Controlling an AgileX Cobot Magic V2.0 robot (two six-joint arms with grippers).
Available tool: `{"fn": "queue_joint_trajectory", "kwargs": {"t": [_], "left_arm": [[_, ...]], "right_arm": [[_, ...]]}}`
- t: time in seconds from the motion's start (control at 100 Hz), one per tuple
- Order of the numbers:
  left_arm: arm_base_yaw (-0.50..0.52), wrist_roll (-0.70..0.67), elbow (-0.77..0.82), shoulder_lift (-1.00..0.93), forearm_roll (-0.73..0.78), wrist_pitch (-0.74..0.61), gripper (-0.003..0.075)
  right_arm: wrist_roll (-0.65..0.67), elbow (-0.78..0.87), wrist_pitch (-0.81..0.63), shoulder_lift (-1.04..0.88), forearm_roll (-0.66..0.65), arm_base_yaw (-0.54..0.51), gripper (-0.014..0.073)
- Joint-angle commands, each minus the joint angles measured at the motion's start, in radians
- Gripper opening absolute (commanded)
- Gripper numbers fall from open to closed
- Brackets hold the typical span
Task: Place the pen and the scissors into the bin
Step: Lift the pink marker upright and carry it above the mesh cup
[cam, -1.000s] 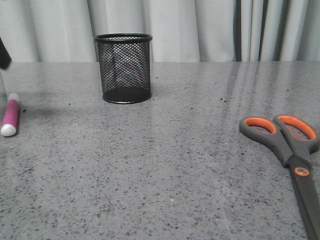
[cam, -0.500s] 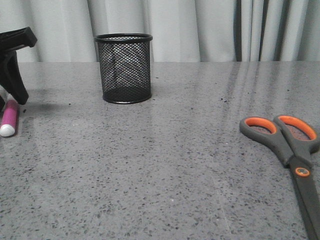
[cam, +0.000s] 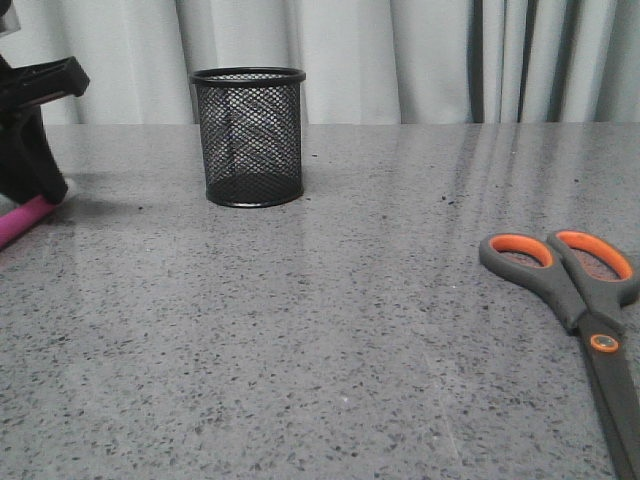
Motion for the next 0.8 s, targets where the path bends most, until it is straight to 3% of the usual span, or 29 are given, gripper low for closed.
{"fn": "queue_joint_trajectory", "kwargs": {"t": [0.0,0.06,0.15,0.3,0.4,0.49,0.64,0.79], "left_arm": [[-0.010,0.153,-0.043,-0.099,-0.158,-0.167,-0.0019],[-0.024,0.322,-0.058,-0.163,-0.337,-0.299,-0.0018],[-0.074,0.644,-0.078,-0.223,-0.751,-0.465,-0.0018],[-0.195,1.267,-0.099,-0.210,-1.262,-0.494,-0.0018],[-0.254,1.521,-0.099,-0.165,-1.489,-0.501,-0.0018],[-0.277,1.534,-0.111,-0.110,-1.490,-0.492,-0.0018],[-0.279,1.549,-0.146,-0.020,-1.490,-0.351,-0.0019],[-0.279,1.561,-0.199,0.042,-1.490,-0.325,-0.0019]], "right_arm": [[0.000,-0.036,-0.066,0.002,-0.002,0.001,0.0369],[0.000,-0.036,-0.066,0.002,-0.002,0.001,0.0369],[0.000,-0.036,-0.070,0.004,-0.002,0.001,0.0369],[0.000,-0.036,-0.084,0.033,-0.002,0.001,0.0369],[0.000,-0.036,-0.086,0.060,-0.002,0.001,0.0369],[0.000,-0.036,-0.086,0.082,-0.002,0.001,0.0369],[0.000,-0.036,-0.086,0.095,-0.001,0.001,0.0369],[0.000,-0.036,-0.086,0.095,-0.001,0.001,0.0369]]}}
